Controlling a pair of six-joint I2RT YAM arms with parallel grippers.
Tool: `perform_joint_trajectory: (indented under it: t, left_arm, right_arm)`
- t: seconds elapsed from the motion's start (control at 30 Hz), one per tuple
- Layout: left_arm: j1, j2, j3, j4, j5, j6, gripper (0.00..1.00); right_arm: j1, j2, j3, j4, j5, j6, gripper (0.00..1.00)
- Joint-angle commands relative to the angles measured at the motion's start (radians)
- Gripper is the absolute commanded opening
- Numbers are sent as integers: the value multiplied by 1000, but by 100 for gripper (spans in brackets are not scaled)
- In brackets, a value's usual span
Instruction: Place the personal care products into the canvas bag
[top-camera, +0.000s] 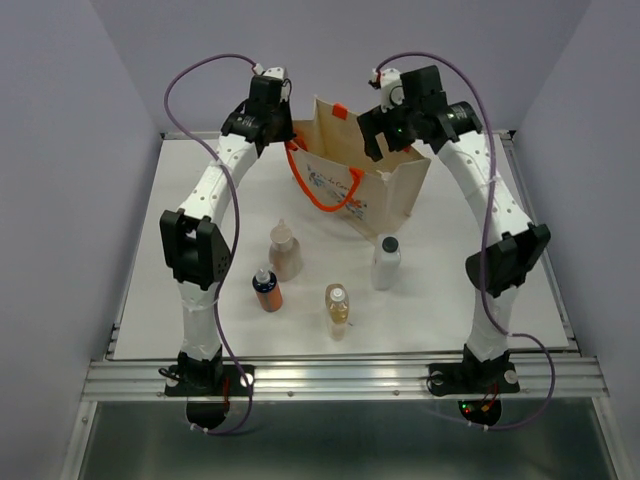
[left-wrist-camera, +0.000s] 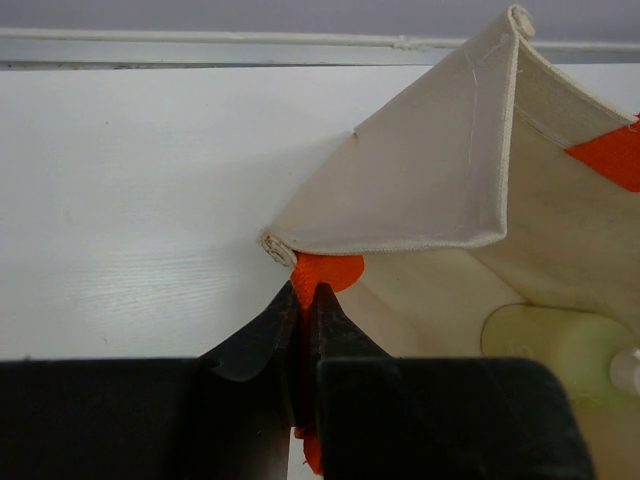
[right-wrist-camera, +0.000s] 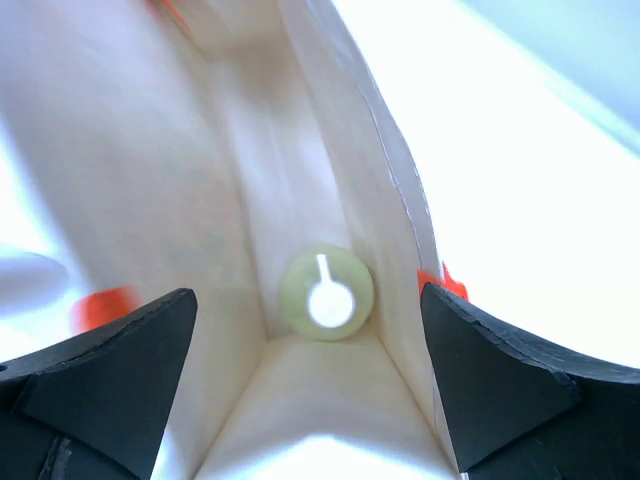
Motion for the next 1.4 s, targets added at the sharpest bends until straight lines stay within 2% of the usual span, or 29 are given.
perform_joint_trajectory:
  t: [0.0,0.1,0.2,0.27,0.37,0.5,0.67,0.8,0.93,1.07,1.13,1.17,1.23,1.33,1.37]
  left_arm:
    - [-10,-13,48,56,-19,6,0]
    - [-12,-12,41,67,-27,-1,0]
    - [-12,-4,35,68,-30,-14,0]
    - [-12,-3,31,68,-28,-20,0]
    - [-13,-1,28,73,-24,-21,0]
    - [-15,-10,22,81,-22,-31,0]
    - [-28,-23,19,90,-22,-34,0]
    - [-44,-30,13,91,-36,-43,0]
    - [-45,-36,12,82,-44,-52,0]
    - [-45,-47,-5,82,-56,-55,0]
    - [-45,-49,-13,82,-57,-57,0]
    - [-45,-49,-15,82,-56,-57,0]
    - [-47,-52,-21,84,-57,-57,0]
    - [-47,-52,-22,84,-59,-57,0]
    - [-47,-50,-22,87,-59,-55,0]
  right_arm:
    - [-7,-232,-83,177,-166,55,100]
    - [-7,-382,-293,201,-151,157,100]
    - [52,-545,-460,232,-138,240,100]
    - [95,-607,-592,209,-82,278,100]
    - [163,-680,-683,111,19,378,100]
    - [184,-702,-818,27,125,472,100]
    - [217,-699,-933,131,90,521,100]
    - [217,-687,-985,165,161,565,100]
    - [226,-649,-1044,203,145,590,100]
    - [226,-618,-1090,217,237,621,99]
    - [226,-605,-1102,231,245,619,88]
    - [226,-604,-1111,237,248,618,71]
    - [226,-602,-1117,254,253,615,52]
    - [226,-611,-1113,263,253,596,32]
    - [226,-625,-1107,258,244,581,21]
